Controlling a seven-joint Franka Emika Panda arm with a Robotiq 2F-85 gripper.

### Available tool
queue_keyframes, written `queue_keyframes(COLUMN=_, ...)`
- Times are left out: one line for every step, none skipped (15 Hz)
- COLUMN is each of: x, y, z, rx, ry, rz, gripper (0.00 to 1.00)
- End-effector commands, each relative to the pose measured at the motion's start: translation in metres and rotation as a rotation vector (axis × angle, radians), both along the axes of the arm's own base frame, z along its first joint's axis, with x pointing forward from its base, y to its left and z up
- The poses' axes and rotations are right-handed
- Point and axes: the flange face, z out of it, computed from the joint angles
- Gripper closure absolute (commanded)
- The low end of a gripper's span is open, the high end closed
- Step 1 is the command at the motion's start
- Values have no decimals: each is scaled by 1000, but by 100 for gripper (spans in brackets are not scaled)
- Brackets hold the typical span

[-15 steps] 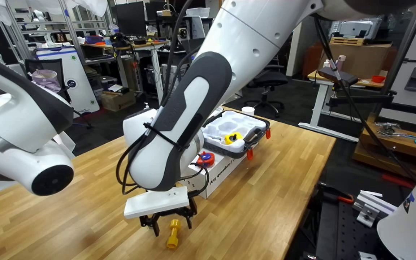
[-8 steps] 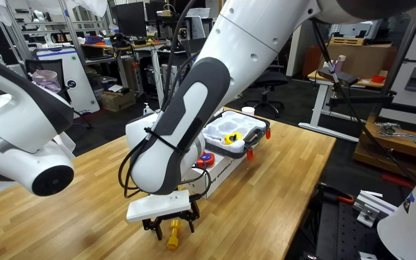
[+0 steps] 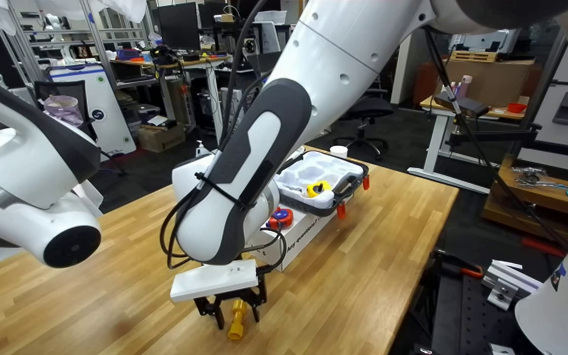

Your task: Pick the object and put it on the right on the table

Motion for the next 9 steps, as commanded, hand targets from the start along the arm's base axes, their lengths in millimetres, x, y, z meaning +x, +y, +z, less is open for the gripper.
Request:
queue_keyframes(x=3, y=-4, z=2, rx=32, ry=4, rz=-16, gripper=52)
queue_keyframes(x=4, y=-5, z=3, rx=34, ry=3, rz=-20, gripper=61)
queue_keyframes(x=5, y=-6, z=4, rx=37, ry=2, rz=-23, gripper=66)
queue_keyframes(x=6, y=-7, z=5, rx=38, ry=0, rz=-26, gripper=75)
queue_keyframes(x=7, y=-9, z=6, rx=39, ry=-2, rz=-29, gripper=81)
queue_keyframes(x=8, y=-11, z=7, rx=40, ry=-6, rz=-31, gripper=87)
queue_keyframes(x=9, y=-13, z=9, rx=40, ry=-10, rz=-33, gripper=95)
queue_keyframes(x=10, y=-16, z=12, rx=36, ry=-18, rz=-33, gripper=100)
queue_keyframes(x=11, y=-19, z=16, rx=37, ry=-29, rz=-33, gripper=98)
